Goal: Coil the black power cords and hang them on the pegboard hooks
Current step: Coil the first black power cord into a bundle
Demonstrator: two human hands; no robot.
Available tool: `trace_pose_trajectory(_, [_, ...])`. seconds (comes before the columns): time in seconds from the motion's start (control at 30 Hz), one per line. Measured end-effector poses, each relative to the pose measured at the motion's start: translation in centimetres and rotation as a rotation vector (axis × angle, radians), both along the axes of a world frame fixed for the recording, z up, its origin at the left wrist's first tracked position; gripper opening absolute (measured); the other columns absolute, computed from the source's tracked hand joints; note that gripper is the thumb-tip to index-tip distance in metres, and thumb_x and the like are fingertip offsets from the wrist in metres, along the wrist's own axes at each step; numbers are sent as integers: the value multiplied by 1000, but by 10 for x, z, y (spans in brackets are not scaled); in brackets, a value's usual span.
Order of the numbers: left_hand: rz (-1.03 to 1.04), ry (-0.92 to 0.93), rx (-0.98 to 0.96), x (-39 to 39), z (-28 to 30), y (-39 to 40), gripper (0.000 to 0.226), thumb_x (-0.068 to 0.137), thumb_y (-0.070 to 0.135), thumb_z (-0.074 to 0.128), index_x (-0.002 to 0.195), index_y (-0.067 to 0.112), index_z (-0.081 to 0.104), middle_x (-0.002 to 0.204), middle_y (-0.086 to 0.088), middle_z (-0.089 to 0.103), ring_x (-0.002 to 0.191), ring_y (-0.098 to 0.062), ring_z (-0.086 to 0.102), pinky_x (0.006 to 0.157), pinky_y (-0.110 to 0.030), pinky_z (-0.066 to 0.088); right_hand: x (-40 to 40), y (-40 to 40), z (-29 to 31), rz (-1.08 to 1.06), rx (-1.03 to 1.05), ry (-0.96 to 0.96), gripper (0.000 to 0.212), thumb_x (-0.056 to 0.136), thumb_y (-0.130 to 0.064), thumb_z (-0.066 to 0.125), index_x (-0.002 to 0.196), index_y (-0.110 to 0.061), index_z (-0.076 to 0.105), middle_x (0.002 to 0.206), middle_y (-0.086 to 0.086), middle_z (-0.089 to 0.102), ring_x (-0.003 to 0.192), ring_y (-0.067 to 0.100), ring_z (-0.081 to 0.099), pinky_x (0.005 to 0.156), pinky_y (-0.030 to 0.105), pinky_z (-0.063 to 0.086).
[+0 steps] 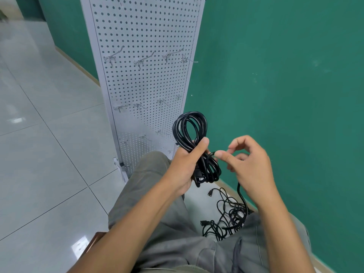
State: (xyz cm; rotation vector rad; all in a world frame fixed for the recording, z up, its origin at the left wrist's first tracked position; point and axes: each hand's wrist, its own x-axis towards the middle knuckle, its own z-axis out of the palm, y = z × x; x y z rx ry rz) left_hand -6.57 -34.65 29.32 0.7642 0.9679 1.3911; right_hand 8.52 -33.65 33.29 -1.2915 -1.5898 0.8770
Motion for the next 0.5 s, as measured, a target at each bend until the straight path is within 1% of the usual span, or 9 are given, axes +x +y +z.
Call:
trace_pose_trajectory(0.1, [-153, 0, 12, 1, 6, -5, 29, 83, 43, 67, 81, 14, 72, 84, -10, 70, 87, -28, 70, 80, -37, 59, 5, 3, -5, -32, -54, 83, 38, 71, -23, 91, 83, -14, 56, 76, 3, 61, 54, 20, 54, 55, 30, 45])
trace_pose_trajectory(0.17, [-248, 14, 31, -1, 9, -8, 28, 82, 36, 70, 87, 9, 72, 81, -7, 72, 86, -24, 73, 78, -34, 61, 8, 4, -7, -27, -92, 135, 39, 75, -18, 89, 87, -1, 56, 75, 7, 58, 50, 13, 55, 53, 24, 47])
trace_pose_trajectory(0.23, [-313, 27, 53, -1, 13, -10, 19, 82, 28, 73, 85, 10, 73, 78, -4, 72, 84, -21, 73, 75, -30, 61, 11, 3, -10, 13, -153, 223, 37, 80, -12, 84, 91, 8, 55, 76, 12, 56, 49, 9, 56, 52, 19, 49])
trace_pose_trajectory(0.27, [-333, 21, 61, -1, 13, -10, 11, 84, 24, 73, 80, 14, 76, 78, -3, 72, 83, -20, 73, 73, -29, 60, 12, 3, -12, 45, -181, 250, 36, 82, -14, 82, 91, 8, 56, 76, 12, 57, 51, 10, 57, 54, 19, 50])
trace_pose_trajectory(0.3, [-342, 4, 65, -1, 15, -11, 11, 86, 21, 72, 76, 19, 77, 77, -3, 72, 82, -19, 72, 72, -28, 59, 13, 3, -15, 84, -208, 263, 35, 82, -21, 81, 91, 5, 58, 75, 10, 59, 56, 11, 58, 59, 21, 51])
trace_pose_trajectory(0.33, [-348, -20, 66, 0, 14, -10, 17, 89, 18, 70, 74, 20, 78, 77, -2, 72, 83, -18, 72, 74, -29, 59, 13, 2, -17, 131, -229, 267, 34, 83, -30, 78, 91, -1, 61, 74, 7, 62, 61, 13, 58, 64, 25, 52])
trace_pose_trajectory(0.4, [-352, -70, 54, -1, 13, -9, 27, 96, 16, 65, 72, 21, 77, 78, -1, 71, 85, -21, 70, 81, -33, 59, 14, 1, -27, 220, -263, 258, 29, 91, -41, 68, 89, -12, 66, 79, 6, 66, 74, 18, 61, 76, 35, 54])
trace_pose_trajectory(0.43, [-343, -92, 49, -3, 14, -8, 25, 96, 18, 66, 73, 20, 75, 79, -2, 70, 88, -23, 69, 85, -38, 59, 14, 1, -32, 239, -277, 240, 29, 96, -44, 62, 90, -16, 67, 86, 8, 68, 80, 21, 63, 83, 40, 53])
trace_pose_trajectory(0.5, [-281, -151, 28, -8, 15, -5, 13, 89, 23, 71, 80, 14, 69, 84, -8, 70, 95, -30, 69, 94, -48, 57, 17, 1, -43, 241, -287, 231, 32, 101, -43, 56, 97, -13, 67, 103, 12, 73, 93, 26, 67, 95, 45, 51])
